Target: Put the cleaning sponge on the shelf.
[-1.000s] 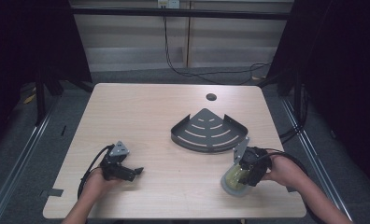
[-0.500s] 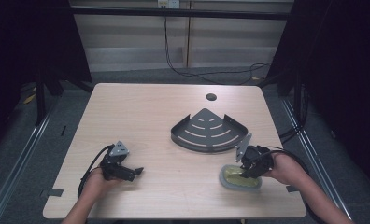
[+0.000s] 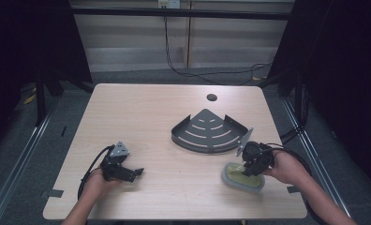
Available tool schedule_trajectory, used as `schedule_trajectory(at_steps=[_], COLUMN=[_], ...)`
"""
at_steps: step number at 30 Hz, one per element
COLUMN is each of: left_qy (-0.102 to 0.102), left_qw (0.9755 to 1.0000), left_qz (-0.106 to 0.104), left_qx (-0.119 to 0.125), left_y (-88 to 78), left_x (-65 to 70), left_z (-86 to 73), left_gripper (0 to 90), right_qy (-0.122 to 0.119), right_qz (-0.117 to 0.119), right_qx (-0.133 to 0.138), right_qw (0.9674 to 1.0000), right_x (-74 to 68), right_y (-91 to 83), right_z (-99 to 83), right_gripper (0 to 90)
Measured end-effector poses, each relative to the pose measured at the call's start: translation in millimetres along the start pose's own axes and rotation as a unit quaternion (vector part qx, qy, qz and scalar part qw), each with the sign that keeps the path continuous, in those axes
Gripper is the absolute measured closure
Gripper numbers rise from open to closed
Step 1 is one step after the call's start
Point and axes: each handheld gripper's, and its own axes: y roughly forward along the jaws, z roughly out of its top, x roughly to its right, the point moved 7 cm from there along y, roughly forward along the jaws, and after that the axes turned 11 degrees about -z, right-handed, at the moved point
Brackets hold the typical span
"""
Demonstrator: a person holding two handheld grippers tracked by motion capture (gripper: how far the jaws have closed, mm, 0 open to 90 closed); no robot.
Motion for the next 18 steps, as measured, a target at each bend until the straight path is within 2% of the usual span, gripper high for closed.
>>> schedule_trajectory(at_steps=[4,6,12,18], left_qy=[0.0,0.0,0.0,0.0], left_qw=[1.0,1.0,1.0,1.0], left_qz=[0.0,0.001,0.001,0.001], left_qx=[0.0,0.0,0.0,0.0], left_y=[0.0,0.0,0.0,0.0], left_x=[0.0,0.0,-0.1,-0.1], left_z=[0.0,0.0,0.0,0.0], left_gripper=[4.5,4.5,4.5,4.5], right_qy=[0.003,0.013,0.004,0.006], right_qz=[-0.002,-0.004,-0.007,-0.009], right_qx=[0.001,-0.005,-0.009,-0.007], right_qw=[1.0,0.9999,0.9999,0.9999], right_x=[1.9,2.7,6.5,9.4], right_y=[-4.3,-6.4,-10.4,-15.3], right_z=[1.4,1.7,4.5,9.1], right_gripper=[72.0,72.0,72.0,72.0])
